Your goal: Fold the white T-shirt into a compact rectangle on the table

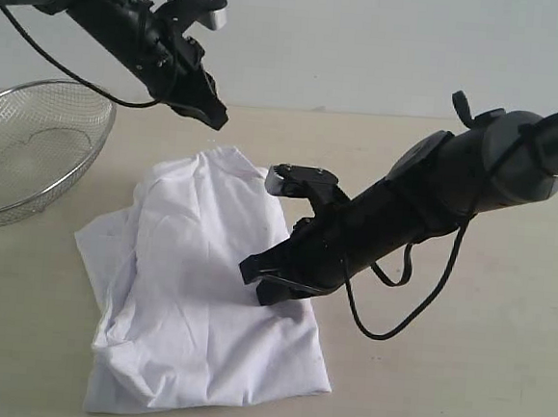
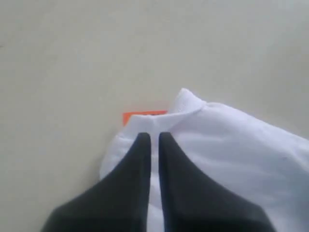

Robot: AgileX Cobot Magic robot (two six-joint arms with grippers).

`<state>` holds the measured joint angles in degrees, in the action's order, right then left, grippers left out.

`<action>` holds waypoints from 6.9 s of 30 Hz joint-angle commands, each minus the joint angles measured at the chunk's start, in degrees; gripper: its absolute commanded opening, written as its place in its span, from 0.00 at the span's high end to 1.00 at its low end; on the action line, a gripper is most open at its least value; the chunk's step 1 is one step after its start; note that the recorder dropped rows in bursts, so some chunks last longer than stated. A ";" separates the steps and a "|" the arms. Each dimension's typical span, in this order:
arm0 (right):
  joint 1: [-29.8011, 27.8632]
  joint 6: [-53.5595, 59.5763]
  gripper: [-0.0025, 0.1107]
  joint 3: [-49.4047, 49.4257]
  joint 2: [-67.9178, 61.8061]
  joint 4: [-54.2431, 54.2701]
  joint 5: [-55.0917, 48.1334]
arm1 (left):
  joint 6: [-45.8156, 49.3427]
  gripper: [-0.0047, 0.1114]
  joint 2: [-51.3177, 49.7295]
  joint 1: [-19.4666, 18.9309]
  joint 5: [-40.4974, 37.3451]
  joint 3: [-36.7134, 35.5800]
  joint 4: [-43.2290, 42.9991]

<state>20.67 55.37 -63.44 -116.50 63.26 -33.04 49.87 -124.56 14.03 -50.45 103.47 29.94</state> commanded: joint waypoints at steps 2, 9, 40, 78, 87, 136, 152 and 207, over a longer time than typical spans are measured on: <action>-0.14 0.63 0.98 0.13 -0.11 -0.85 0.87 | 0.65 0.92 -3.50 2.21 -2.27 0.08 0.14; -0.14 0.63 0.98 0.13 -0.11 -0.85 0.87 | 0.65 0.92 -6.32 5.88 -0.07 0.08 0.34; -0.14 0.63 0.98 0.13 -0.11 -1.07 -2.12 | -5.73 0.92 -14.01 6.87 18.72 6.61 -9.02; -0.14 -3.04 0.98 0.13 5.99 -1.16 -4.82 | -20.79 0.92 17.06 10.05 -18.15 -29.40 -7.90; -0.14 -4.05 0.98 0.13 6.38 -1.54 -6.61 | -22.05 0.92 17.06 12.05 -15.16 -39.74 -8.39; -0.14 -4.05 0.98 0.13 6.38 -2.33 -8.06 | -30.42 0.92 30.28 11.86 10.79 -53.52 -14.57; -0.14 -4.05 0.98 0.13 6.38 -2.33 -8.06 | -30.10 0.92 22.73 11.86 8.39 -53.61 -14.74; -0.14 -5.33 0.98 0.13 6.38 -2.42 -7.21 | -40.13 0.92 26.15 11.86 0.97 -57.53 -25.92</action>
<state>20.67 49.92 -63.35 -110.74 61.10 -39.76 14.89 -98.34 25.73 -47.56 46.24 10.22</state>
